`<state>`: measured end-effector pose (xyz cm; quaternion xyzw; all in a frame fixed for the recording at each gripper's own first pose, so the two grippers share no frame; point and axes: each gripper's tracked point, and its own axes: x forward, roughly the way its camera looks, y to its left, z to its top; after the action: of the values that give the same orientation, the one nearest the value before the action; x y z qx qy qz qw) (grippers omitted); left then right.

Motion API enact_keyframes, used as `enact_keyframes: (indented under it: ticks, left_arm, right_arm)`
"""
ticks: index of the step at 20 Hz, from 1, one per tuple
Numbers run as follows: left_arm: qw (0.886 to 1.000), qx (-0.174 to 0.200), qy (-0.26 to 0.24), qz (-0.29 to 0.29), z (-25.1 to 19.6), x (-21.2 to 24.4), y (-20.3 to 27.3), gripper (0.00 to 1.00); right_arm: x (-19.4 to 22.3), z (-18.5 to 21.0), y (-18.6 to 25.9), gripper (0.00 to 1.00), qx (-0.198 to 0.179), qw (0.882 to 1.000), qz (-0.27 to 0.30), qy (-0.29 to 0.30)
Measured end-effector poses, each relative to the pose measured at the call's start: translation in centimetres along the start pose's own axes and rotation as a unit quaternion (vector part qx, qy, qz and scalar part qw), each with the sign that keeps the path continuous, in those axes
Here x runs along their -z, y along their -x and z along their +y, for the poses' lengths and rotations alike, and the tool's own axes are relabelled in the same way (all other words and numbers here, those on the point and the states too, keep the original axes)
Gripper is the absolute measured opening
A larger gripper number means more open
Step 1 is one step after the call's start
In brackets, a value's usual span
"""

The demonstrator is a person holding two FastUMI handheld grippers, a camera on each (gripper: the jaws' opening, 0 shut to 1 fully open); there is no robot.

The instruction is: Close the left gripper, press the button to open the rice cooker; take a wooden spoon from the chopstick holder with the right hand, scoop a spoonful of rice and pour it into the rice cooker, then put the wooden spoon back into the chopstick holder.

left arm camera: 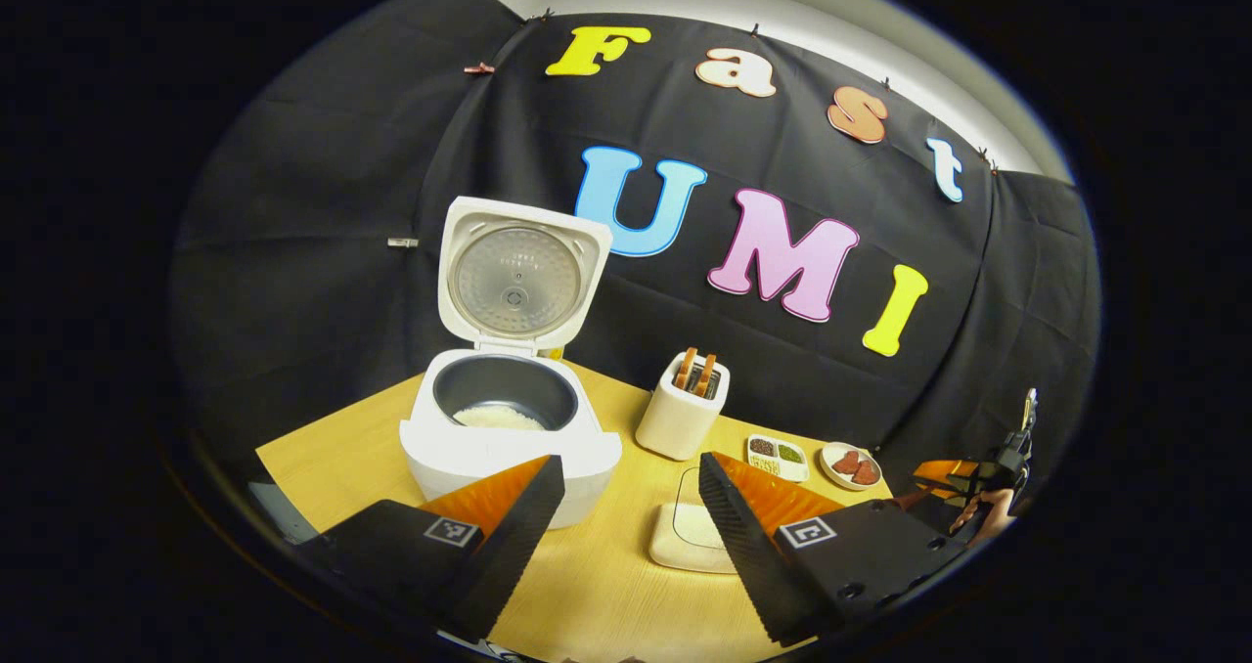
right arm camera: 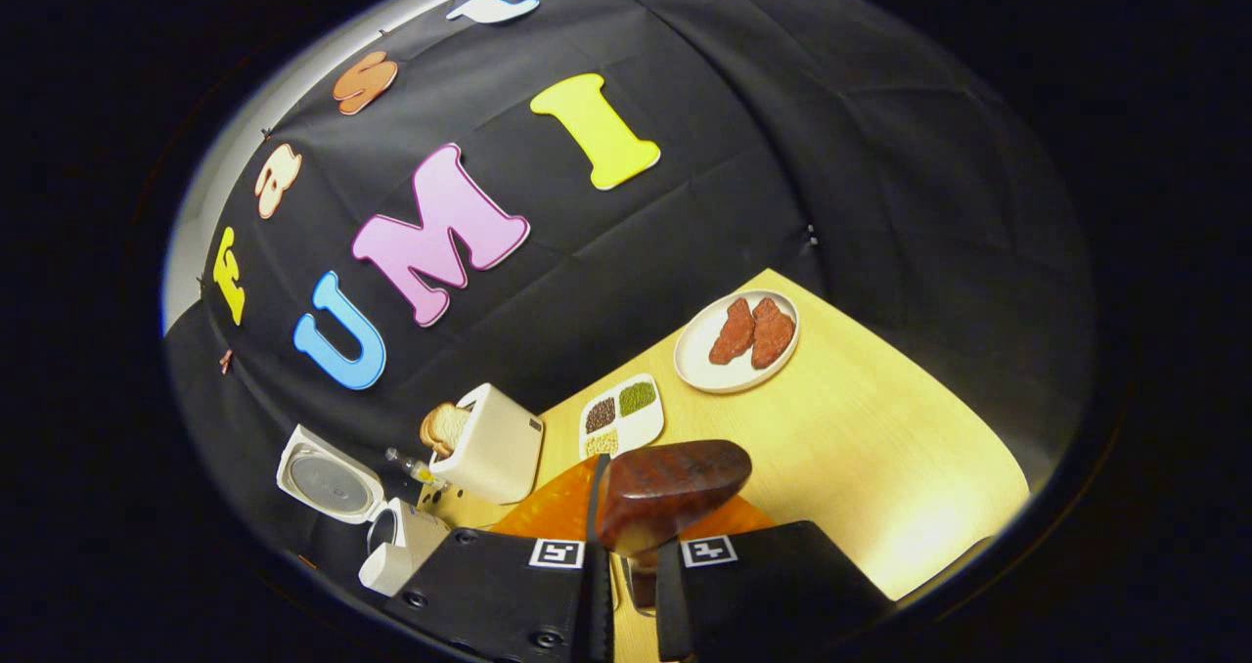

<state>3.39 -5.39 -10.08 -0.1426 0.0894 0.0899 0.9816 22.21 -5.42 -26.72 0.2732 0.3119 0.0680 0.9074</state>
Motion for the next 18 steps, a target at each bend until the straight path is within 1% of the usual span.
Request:
enact_keyframes:
  ticks: [2, 5, 8, 10, 13, 14, 15, 17, 18]
  left_arm:
    - [1.0, -0.011, -0.006, 0.002, -0.3, 0.2, 0.1, 0.96]
    - [0.999, -0.03, -0.031, 0.005, 0.2, 0.2, 0.6, 0.96]
    - [0.998, -0.05, -0.047, -0.004, 1.2, -0.8, 1.2, 0.96]
    - [0.996, -0.065, -0.057, -0.007, 2.4, -1.1, 1.6, 0.96]
    - [0.995, -0.084, -0.058, -0.008, 4.7, -1.8, 2.0, 0.96]
    - [0.994, -0.092, -0.057, -0.01, 5.7, -2.3, 2.1, 0.96]
    - [0.993, -0.1, -0.057, -0.013, 6.8, -2.8, 2.3, 0.96]
    - [0.992, -0.114, -0.058, -0.02, 8.6, -4.0, 2.4, 0.96]
    - [0.991, -0.119, -0.054, -0.022, 9.5, -4.7, 2.3, 0.96]
  right_arm:
    - [1.0, -0.5, -1.0, 0.21, 0.001, 1.0, 0.006, 0.012]
    - [2.6, -0.7, -2.3, 0.22, 0.002, 1.0, 0.018, 0.022]
    - [4.9, -1.4, -3.6, 0.22, 0.02, 0.998, 0.035, 0.057]
    - [5.0, -1.6, -3.4, 0.24, 0.031, 0.997, 0.036, 0.061]
    - [5.0, -1.6, -2.7, 0.27, 0.034, 0.997, 0.029, 0.061]
    - [5.2, -1.5, -2.7, 0.3, 0.034, 0.997, 0.025, 0.061]
    - [4.9, -1.5, -2.5, 0.21, 0.036, 0.997, 0.021, 0.06]
    - [4.5, -1.6, -1.6, 0.56, 0.044, 0.997, 0.013, 0.058]
    - [4.3, -1.7, -1.1, 0.7, 0.052, 0.997, 0.007, 0.06]
